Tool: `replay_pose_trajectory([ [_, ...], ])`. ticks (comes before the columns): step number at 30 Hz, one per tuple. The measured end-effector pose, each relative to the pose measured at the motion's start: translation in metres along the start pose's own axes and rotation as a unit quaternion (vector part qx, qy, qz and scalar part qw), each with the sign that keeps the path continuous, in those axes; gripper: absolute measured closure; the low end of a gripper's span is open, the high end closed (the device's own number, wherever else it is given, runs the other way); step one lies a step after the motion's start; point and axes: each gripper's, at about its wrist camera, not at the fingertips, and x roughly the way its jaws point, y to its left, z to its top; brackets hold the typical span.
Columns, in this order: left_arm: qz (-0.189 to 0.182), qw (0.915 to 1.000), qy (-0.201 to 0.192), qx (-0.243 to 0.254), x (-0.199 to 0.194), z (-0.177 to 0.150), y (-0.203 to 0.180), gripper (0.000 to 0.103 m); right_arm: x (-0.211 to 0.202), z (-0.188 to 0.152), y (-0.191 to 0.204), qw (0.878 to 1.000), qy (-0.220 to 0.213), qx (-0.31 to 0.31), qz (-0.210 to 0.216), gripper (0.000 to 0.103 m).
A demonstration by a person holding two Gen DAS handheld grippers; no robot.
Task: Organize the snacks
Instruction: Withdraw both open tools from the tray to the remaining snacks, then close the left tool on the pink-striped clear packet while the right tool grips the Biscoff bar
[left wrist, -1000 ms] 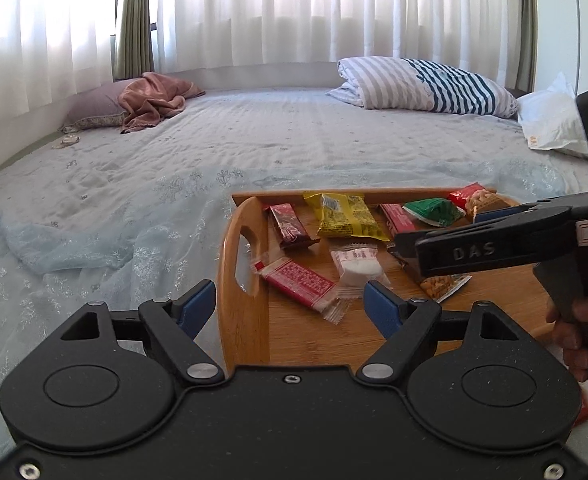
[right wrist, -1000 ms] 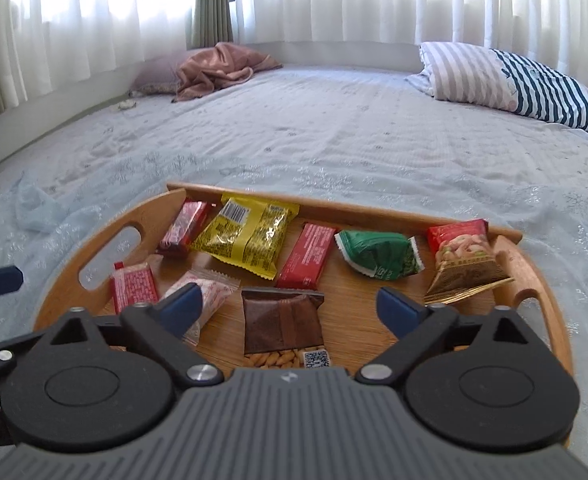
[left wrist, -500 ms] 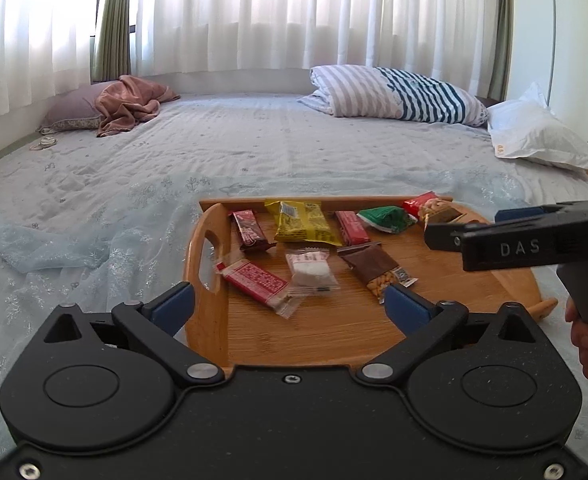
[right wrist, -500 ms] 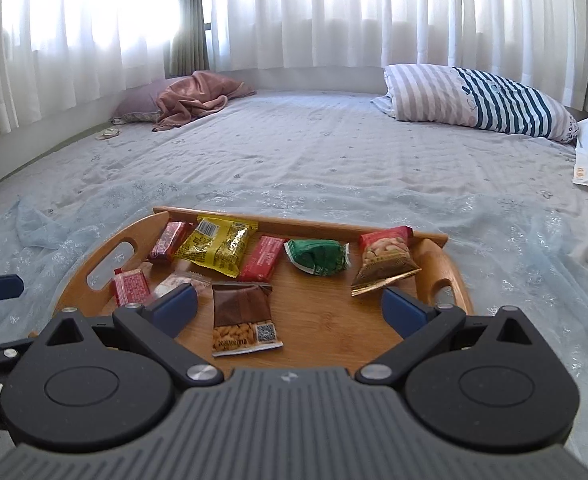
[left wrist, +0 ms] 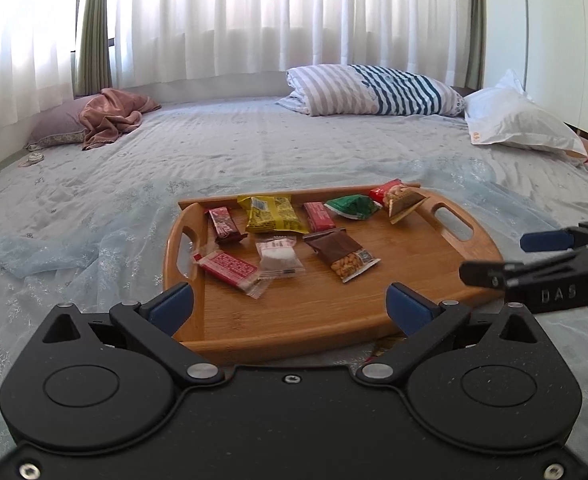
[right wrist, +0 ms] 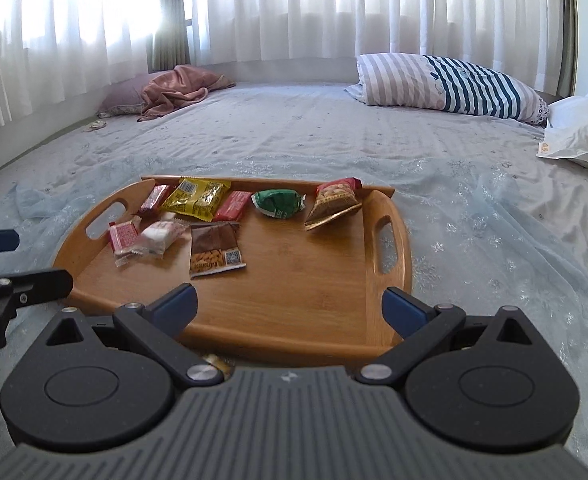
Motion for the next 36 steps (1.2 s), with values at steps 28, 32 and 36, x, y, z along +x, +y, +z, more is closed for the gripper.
replay_pose_trajectory([
  [28, -0.057, 0.9958, 0.064, -0.032, -0.003, -0.054, -0.012, 0.000, -0.001, -0.070, 0.040, 0.997, 0.054, -0.046, 0.033, 0.015],
  [32, -0.060, 0.9950, 0.074, -0.030, -0.002, -0.060, -0.011, 0.000, -0.001, -0.071, 0.039, 0.997, 0.050, -0.049, 0.043, 0.026],
  [36, -0.063, 0.9937, 0.083, -0.043, 0.001, -0.062, -0.011, 0.000, -0.004, -0.072, 0.041, 0.997, 0.046, -0.048, 0.042, 0.031],
])
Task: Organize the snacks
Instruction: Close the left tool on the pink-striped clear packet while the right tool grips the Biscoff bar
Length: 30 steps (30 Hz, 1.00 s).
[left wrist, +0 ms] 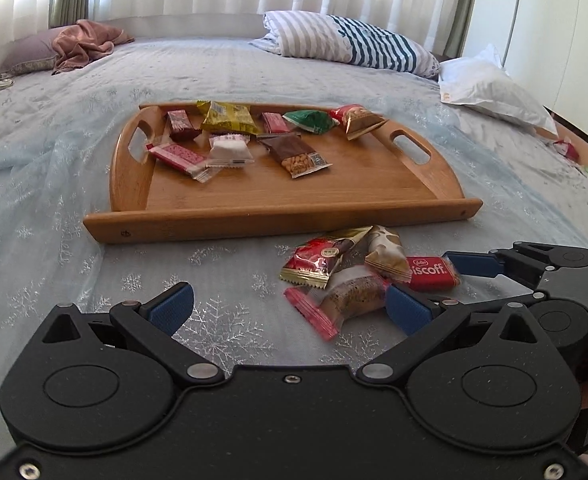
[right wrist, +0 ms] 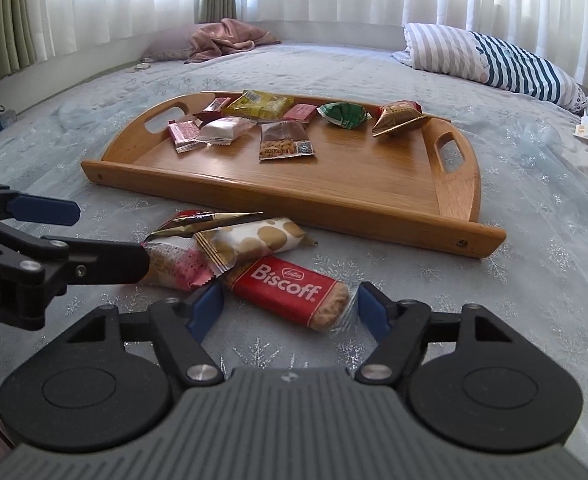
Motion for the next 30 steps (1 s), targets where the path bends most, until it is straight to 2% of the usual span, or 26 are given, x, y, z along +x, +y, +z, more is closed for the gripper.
replay_pose_trajectory([
  [8, -0.019, 0.9998, 0.002, -0.003, 0.002, 0.000, -0.006, 0.000, -0.007, -0.002, -0.007, 1.000, -0.007, 0.017, 0.003, 0.035],
  [15, -0.019, 0.9996, 0.020, 0.004, 0.014, -0.004, -0.023, 0.000, -0.018, -0.009, -0.028, 0.998, -0.008, 0.043, -0.034, 0.034],
  [20, 0.021, 0.9988, 0.008, -0.042, 0.026, -0.005, -0.029, 0.004, -0.026, -0.015, -0.044, 0.997, -0.007, 0.057, -0.051, 0.034],
  [23, 0.022, 0.9984, -0.001, -0.053, 0.028, -0.002, -0.030, 0.015, -0.029, -0.017, -0.044, 0.997, -0.003, 0.053, -0.056, 0.034],
  [24, 0.021, 0.9984, -0.003, -0.053, 0.028, -0.001, -0.031, 0.024, -0.029, -0.018, -0.044, 0.997, -0.003, 0.052, -0.056, 0.034],
  [25, 0.022, 0.9984, -0.003, -0.052, 0.029, -0.001, -0.031, 0.027, -0.031, -0.019, -0.044, 0.997, -0.003, 0.051, -0.056, 0.034],
  [30, 0.029, 0.9991, -0.011, -0.028, 0.027, -0.007, -0.036, 0.038, -0.034, -0.019, -0.044, 0.997, -0.005, 0.058, -0.053, 0.034],
])
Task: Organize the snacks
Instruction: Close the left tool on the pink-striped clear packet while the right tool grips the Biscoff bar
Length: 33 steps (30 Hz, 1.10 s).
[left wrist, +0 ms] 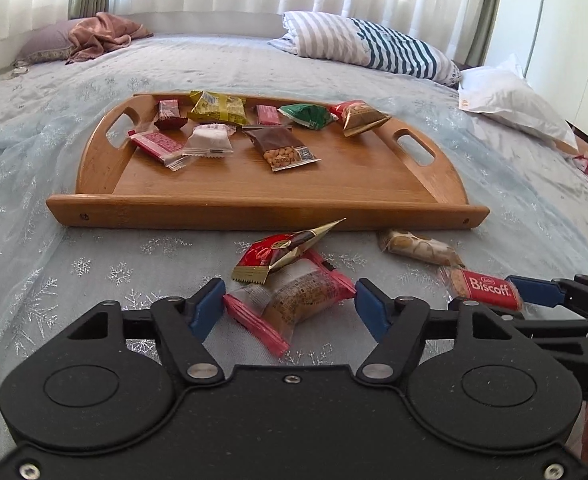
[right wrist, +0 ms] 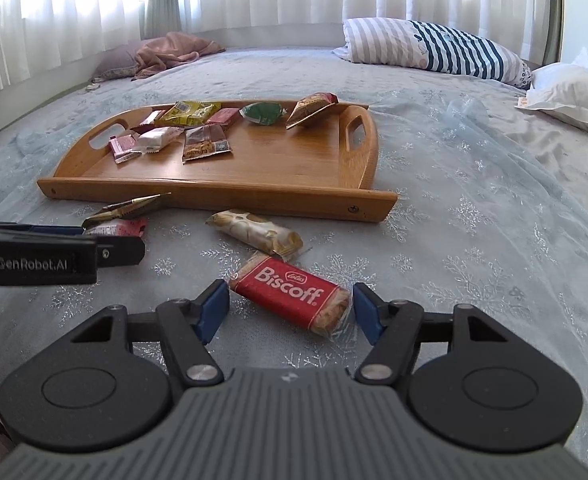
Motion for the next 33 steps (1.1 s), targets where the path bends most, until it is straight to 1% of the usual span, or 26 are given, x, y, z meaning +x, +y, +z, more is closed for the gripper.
replay_pose_trajectory([
  [3, -0.006, 1.0000, -0.004, -0.006, -0.006, -0.002, 0.003, 0.040, 0.000, 0.000, 0.000, 1.000, 0.000, 0.001, 0.001, 0.034],
  [7, -0.005, 1.0000, -0.004, -0.005, -0.015, -0.007, 0.005, 0.040, -0.002, 0.002, 0.001, 1.000, -0.002, 0.003, 0.009, 0.034],
  [10, -0.014, 0.9999, -0.002, -0.007, -0.023, -0.009, 0.007, 0.040, -0.005, 0.003, 0.003, 1.000, -0.005, 0.001, 0.012, 0.034],
  [16, -0.022, 0.9997, -0.004, 0.007, -0.035, -0.008, 0.006, 0.040, -0.004, 0.007, 0.003, 1.000, -0.008, 0.008, 0.013, 0.034],
  [23, -0.047, 0.9976, -0.037, 0.035, -0.052, 0.008, 0.003, 0.040, -0.010, 0.020, 0.002, 1.000, -0.029, 0.004, 0.011, 0.034],
  [27, -0.042, 0.9959, -0.058, 0.056, -0.054, 0.024, 0.001, 0.040, -0.011, 0.030, -0.001, 0.999, -0.043, 0.007, 0.006, 0.034],
  [33, -0.040, 0.9942, -0.075, 0.065, -0.043, 0.044, -0.001, 0.040, -0.007, 0.049, -0.006, 0.998, -0.063, 0.015, -0.001, 0.033],
])
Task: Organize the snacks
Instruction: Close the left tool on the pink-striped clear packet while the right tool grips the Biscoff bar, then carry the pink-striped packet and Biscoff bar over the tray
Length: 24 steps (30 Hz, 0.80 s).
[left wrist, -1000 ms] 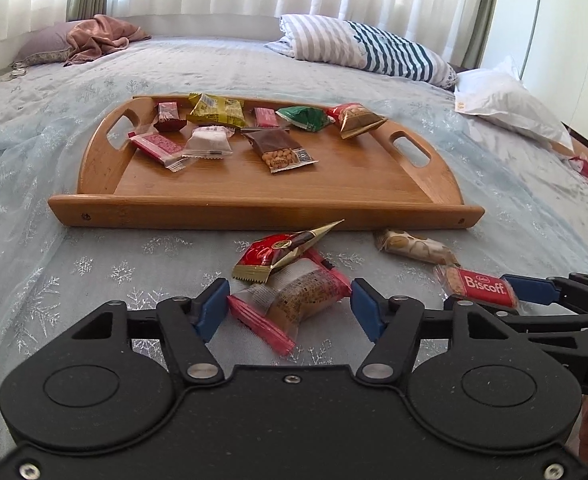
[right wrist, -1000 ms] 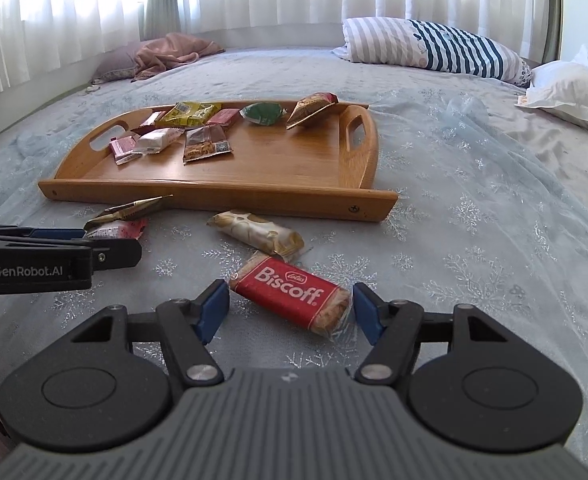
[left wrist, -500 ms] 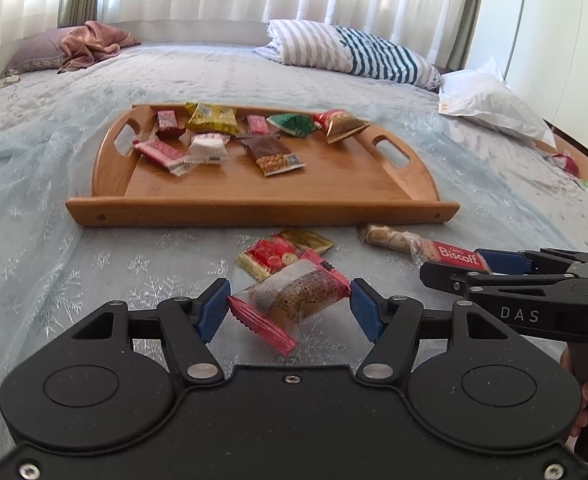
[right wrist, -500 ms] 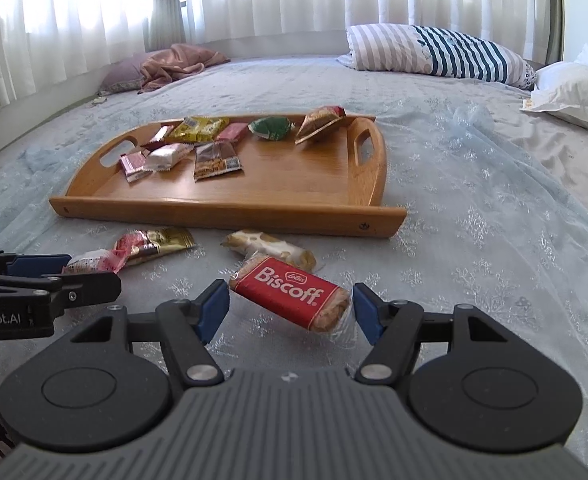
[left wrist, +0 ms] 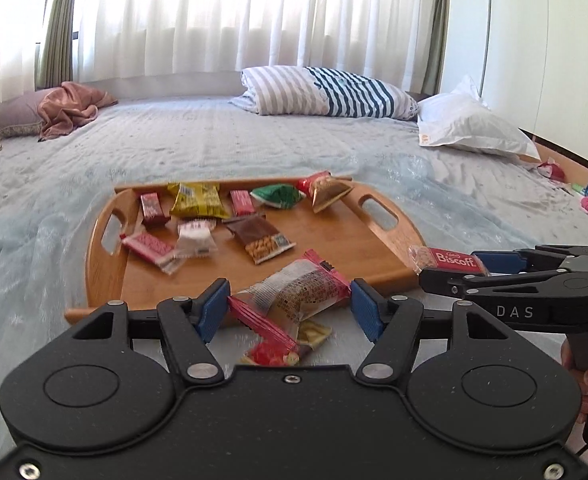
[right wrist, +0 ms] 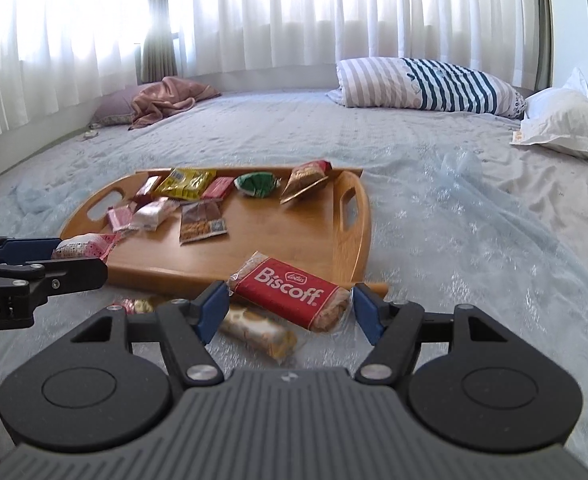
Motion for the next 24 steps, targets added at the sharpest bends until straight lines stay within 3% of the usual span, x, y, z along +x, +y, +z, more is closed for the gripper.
replay_pose_trajectory([
  [10, -0.016, 0.9998, 0.009, -0.004, 0.048, 0.024, 0.001, 0.040, 0.039, 0.028, -0.008, 1.000, -0.005, -0.013, -0.004, 0.033],
  [24, 0.004, 0.9999, -0.006, -0.015, 0.085, 0.048, 0.023, 0.039, 0.119, 0.060, -0.010, 0.999, 0.030, -0.034, 0.012, 0.033],
])
